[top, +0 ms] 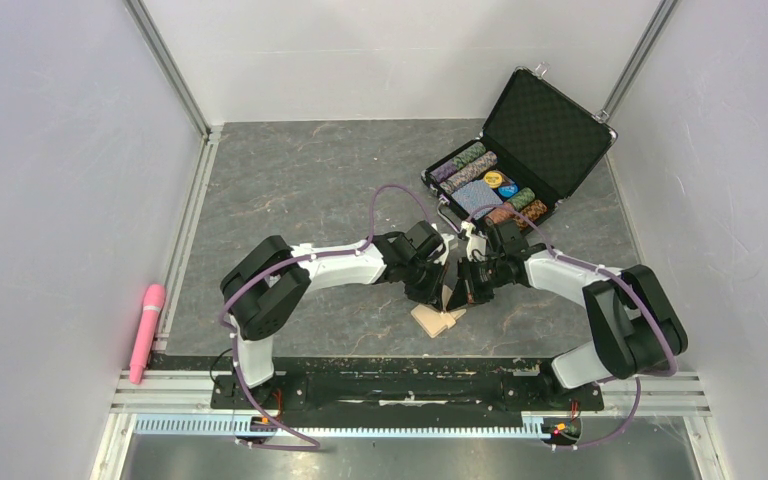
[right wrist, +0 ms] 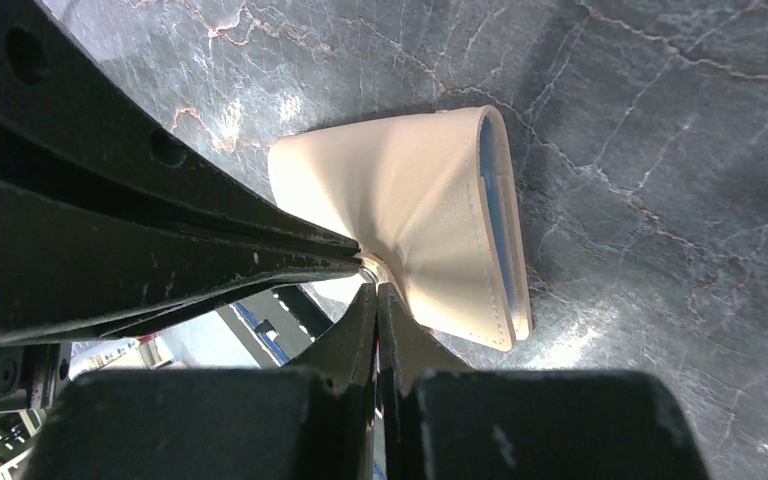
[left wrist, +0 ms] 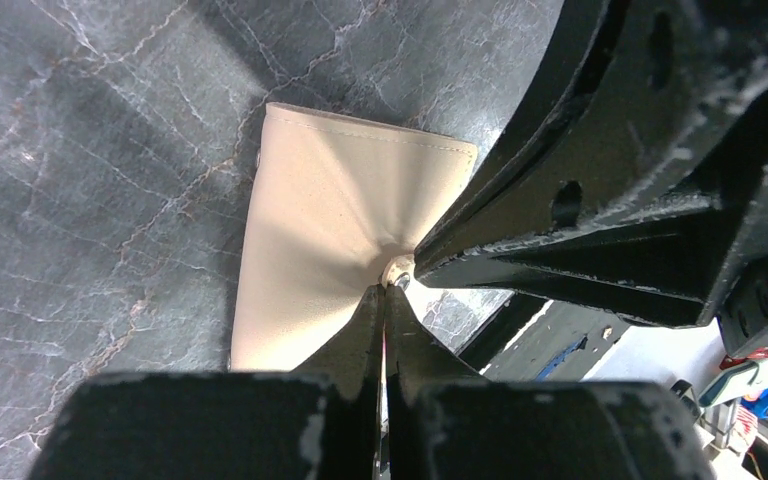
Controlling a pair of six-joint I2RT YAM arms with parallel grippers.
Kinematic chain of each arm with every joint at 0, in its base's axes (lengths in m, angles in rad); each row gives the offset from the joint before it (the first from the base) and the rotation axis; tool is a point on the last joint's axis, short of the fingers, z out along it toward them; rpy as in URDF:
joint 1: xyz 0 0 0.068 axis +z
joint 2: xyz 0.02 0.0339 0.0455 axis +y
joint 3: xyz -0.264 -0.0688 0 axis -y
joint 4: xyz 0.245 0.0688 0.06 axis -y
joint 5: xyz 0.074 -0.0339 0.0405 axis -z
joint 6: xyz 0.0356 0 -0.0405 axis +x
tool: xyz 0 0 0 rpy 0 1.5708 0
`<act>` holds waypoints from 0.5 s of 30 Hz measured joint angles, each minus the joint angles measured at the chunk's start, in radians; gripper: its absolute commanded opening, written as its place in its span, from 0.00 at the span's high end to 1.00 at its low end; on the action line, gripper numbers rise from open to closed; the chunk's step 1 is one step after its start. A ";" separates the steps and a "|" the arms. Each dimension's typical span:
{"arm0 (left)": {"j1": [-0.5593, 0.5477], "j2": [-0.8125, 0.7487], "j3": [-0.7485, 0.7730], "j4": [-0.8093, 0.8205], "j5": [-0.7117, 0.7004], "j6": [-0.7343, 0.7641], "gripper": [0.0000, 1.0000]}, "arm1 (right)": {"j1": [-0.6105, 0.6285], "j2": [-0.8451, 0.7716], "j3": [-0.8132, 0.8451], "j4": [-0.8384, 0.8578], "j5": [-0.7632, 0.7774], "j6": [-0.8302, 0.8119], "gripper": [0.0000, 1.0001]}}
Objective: Put the credit cards into the card holder
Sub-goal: Close the card holder at the center of the board.
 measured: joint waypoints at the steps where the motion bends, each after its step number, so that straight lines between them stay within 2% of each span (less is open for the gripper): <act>1: 0.000 0.000 0.000 0.000 -0.003 0.004 0.98 | 0.000 0.002 0.001 0.001 0.000 0.001 1.00; 15: -0.003 -0.026 0.001 0.013 -0.023 0.033 0.98 | 0.001 0.018 0.028 0.016 0.001 0.006 1.00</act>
